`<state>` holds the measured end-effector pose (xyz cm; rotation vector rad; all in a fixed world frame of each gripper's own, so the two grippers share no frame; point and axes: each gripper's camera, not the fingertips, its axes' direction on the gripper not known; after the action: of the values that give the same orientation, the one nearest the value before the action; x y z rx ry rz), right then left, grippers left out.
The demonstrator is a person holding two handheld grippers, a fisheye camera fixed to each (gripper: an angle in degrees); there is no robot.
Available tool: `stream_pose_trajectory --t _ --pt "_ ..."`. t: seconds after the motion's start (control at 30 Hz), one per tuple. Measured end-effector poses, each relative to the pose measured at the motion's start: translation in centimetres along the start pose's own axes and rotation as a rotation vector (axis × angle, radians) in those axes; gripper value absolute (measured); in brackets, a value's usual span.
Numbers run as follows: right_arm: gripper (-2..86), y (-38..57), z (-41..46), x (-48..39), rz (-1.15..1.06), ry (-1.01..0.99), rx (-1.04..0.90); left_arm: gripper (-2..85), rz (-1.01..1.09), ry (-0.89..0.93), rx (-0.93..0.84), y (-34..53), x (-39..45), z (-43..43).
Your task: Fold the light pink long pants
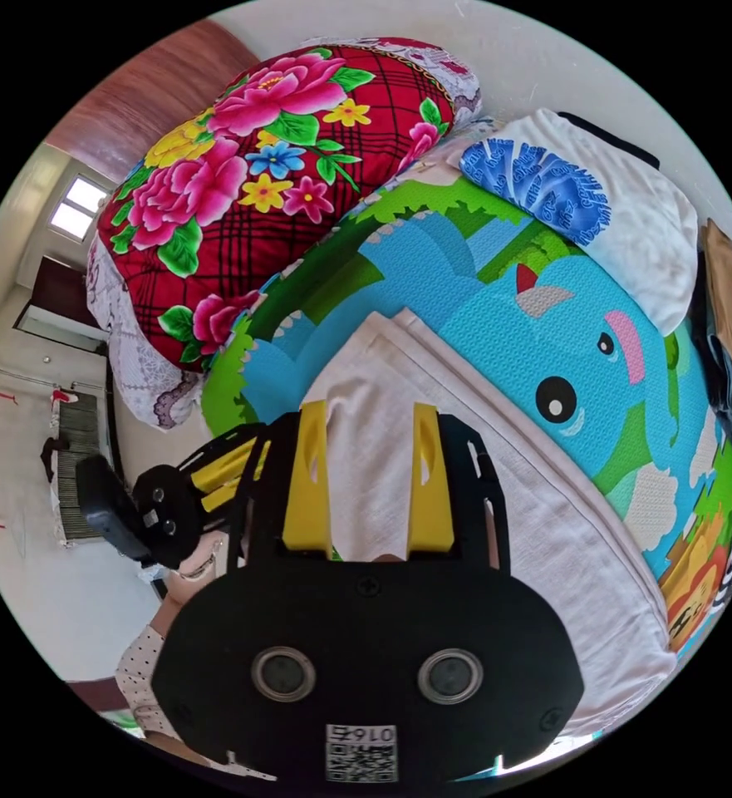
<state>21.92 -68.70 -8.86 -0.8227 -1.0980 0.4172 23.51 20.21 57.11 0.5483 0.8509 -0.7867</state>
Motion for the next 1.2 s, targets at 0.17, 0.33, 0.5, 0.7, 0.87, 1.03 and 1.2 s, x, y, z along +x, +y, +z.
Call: stream_pose_trajectory --t 0.17,0.33,0.5,0.7,0.87,1.03,1.2 --pt "16.9 -0.6 0.0 0.4 0.065 0.019 -0.006 4.3 0.062 -0.139 0.119 2.1 6.5 -1.7" --pt "16.5 -1.1 1.2 0.1 0.119 0.093 -0.057 4.2 0.048 -0.148 0.159 3.2 10.2 -3.0" --pt "8.5 0.0 2.5 0.5 0.131 0.306 -0.076 4.2 0.013 -0.097 0.183 4.1 12.7 -4.2" --pt "1.0 4.1 -0.1 3.4 0.014 0.287 -0.05 4.0 0.032 -0.021 0.228 5.1 16.1 -6.7" --pt "0.3 8.8 -4.8 8.6 -0.033 0.02 -0.049 3.7 0.047 0.192 0.298 5.4 19.0 -10.4" --pt "0.2 14.2 -9.3 12.4 -0.134 -0.164 -0.018 3.6 0.079 0.349 0.385 5.3 22.3 -14.4" --pt "0.2 22.0 -15.7 18.2 -0.175 -0.183 0.046 3.7 0.206 0.485 0.451 3.7 28.8 -18.0"
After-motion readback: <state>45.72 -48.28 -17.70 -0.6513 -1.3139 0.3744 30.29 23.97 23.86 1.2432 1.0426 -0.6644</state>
